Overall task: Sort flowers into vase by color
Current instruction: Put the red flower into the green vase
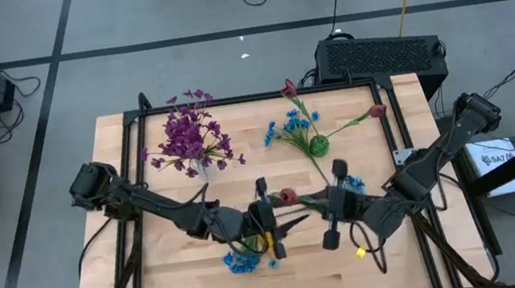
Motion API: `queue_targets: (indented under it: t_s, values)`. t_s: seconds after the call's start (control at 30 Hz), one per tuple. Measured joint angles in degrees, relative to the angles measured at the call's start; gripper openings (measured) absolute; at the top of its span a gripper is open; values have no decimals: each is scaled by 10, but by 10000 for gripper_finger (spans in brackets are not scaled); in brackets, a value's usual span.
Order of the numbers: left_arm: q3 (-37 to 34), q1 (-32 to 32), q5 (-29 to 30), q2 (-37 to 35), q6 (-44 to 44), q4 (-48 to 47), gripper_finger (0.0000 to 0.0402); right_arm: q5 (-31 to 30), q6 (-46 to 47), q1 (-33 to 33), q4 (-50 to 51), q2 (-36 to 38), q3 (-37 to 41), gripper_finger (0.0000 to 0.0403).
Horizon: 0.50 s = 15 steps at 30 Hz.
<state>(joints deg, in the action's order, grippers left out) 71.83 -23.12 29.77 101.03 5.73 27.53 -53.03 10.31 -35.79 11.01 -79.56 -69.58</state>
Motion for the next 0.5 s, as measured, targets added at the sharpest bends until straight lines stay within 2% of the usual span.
queue_targets:
  t_s: [0.13, 0.23, 0.37, 0.5]
  values:
    - [0, -13, 47, -7, -24, -49, 232, -48, -11, -7, 37, 38, 0, 3]
    - [0, -29, 113, -6, -39, -75, 265, -97, -32, -11, 66, 68, 0, 3]
    - [0, -52, 172, -7, -54, -76, 277, -161, -54, 13, 57, 107, 19, 3]
    - [0, -63, 175, -7, -43, -69, 278, -146, -84, 81, 7, 127, 73, 3]
